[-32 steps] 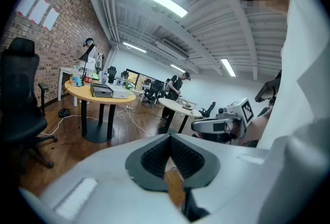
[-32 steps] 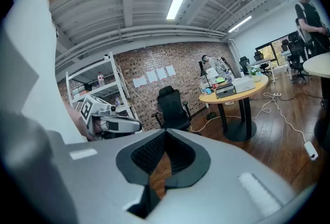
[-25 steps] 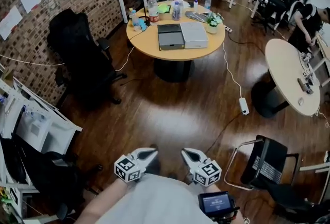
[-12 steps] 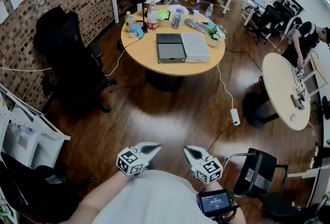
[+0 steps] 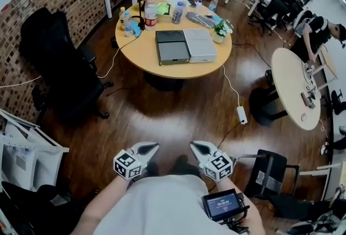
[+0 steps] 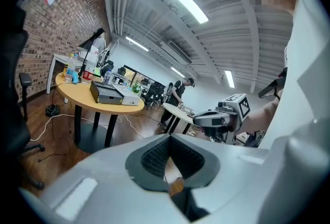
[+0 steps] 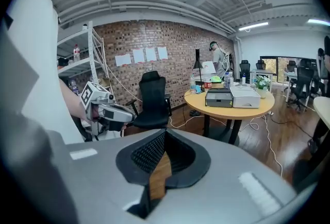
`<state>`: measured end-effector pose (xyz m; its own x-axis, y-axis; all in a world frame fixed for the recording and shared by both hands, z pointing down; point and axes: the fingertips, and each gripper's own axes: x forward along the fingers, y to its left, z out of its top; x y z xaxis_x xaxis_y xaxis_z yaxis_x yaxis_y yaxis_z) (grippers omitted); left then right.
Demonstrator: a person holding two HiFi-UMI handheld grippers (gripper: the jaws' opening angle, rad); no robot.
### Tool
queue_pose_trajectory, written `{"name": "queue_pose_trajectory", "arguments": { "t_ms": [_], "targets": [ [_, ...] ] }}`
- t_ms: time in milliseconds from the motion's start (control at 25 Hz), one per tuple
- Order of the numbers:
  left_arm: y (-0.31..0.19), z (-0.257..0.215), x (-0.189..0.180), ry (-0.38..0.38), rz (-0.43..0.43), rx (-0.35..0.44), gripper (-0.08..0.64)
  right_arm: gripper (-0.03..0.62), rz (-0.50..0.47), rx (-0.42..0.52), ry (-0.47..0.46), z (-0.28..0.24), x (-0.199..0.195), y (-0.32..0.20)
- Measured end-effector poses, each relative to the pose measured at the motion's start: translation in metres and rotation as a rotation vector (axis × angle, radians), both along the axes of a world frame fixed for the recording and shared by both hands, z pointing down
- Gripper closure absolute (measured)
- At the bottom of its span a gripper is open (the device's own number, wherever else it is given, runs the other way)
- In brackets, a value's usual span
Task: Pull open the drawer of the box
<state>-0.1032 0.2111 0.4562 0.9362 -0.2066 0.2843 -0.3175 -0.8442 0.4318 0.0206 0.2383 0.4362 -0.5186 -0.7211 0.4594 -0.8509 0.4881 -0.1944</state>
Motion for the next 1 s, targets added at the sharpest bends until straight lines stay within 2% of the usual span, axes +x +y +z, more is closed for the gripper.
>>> {"name": "queue_pose_trajectory", "arguments": {
  "t_ms": [320,560,800,1000],
  "targets": [
    [-0.043,0.013,0.034,-0.051,-0.033,-0.017,0.554,0.586,0.014,-0.002,-0.052,0.018,0.031,-0.064],
    [-0.090,0.003,0.086,-0.082,-0.055,0.000,0.554,0.586,-0.023,0.044,-0.099,0.011,0.066,-0.119],
    [-0.126,-0.009,0.140,-0.101,-0.069,0.035,0.554,0.586,-0.024,0.047,-0.152,0.012,0.117,-0.157],
    [-0.145,-0.008,0.155,-0.125,-0.108,0.036,0.554,0.586,-0.021,0.038,-0.171,0.017,0.140,-0.181]
  ]
}}
